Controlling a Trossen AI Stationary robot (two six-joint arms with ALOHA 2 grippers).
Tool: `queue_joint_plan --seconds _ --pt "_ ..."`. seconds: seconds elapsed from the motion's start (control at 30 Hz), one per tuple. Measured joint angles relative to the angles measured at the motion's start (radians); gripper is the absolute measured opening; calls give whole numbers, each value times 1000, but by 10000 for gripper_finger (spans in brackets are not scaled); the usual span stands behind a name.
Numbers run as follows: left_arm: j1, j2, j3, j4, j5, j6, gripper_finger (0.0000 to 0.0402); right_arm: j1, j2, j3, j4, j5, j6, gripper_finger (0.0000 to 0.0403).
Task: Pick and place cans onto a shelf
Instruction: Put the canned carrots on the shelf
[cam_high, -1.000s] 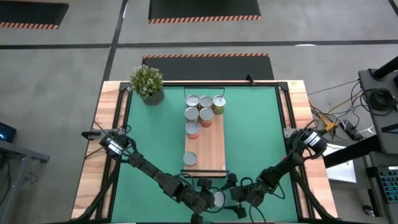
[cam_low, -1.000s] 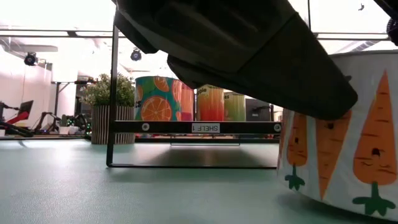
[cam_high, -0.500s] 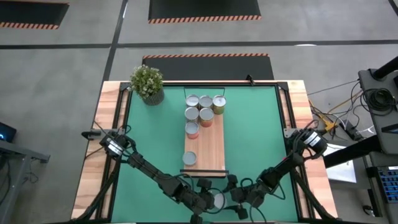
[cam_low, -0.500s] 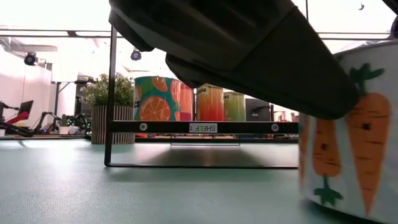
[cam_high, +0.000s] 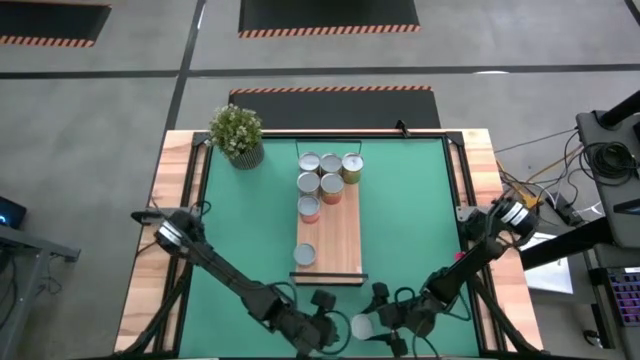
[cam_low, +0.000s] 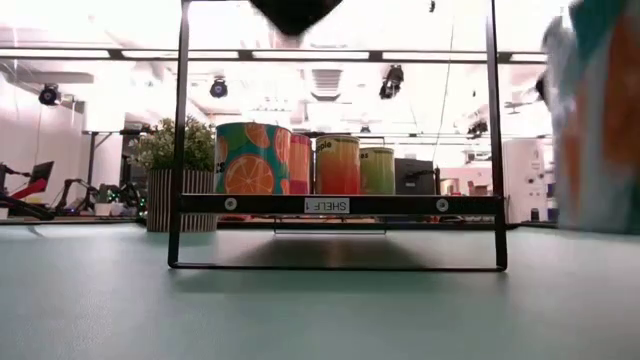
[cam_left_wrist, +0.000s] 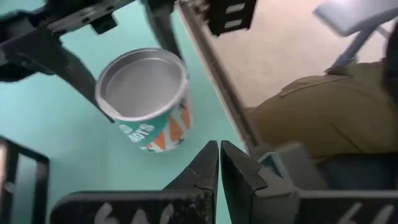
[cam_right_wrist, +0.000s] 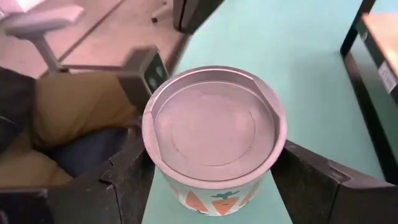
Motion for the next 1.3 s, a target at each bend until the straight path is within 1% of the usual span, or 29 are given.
queue_joint_plan --seconds 0.17,0.27,0.33,0.4,0.53,0.63,0.73,0.83,0.9,1.03,1.13,1.23,1.3 --pt "-33 -86 0 -11 -2 88 0 15 -82 16 -77 2 24 273" --pt "-52 -146 0 -40 -3 149 0 21 -124 48 -125 2 23 274" --pt "-68 -188 0 -73 -24 188 0 23 -146 78 -182 1 15 274" --pt "-86 -228 0 -101 -79 234 0 23 -166 115 -247 2 3 274" --pt "-126 -295 0 -182 -236 325 0 23 -199 214 -396 10 -19 274" --pt "-141 -339 0 -235 -307 368 0 21 -220 288 -522 63 -41 274" --pt "-141 -371 -5 -282 -324 403 0 21 -244 363 -644 135 -62 274" --pt "-140 -409 -48 -290 -337 443 0 21 -268 437 -761 217 -80 274" --pt "-140 -446 -98 -268 -340 459 0 15 -284 472 -822 259 -85 274" --pt "-140 -538 -246 -98 -341 490 0 -13 -323 509 -914 318 -114 274" --pt "-133 -610 -363 19 -345 516 0 -46 -363 510 -955 365 -156 274" --pt "-124 -684 -451 105 -395 545 0 -96 -410 504 -980 370 -192 274" --pt "-120 -736 -487 120 -427 547 0 -131 -439 488 -980 372 -224 274"
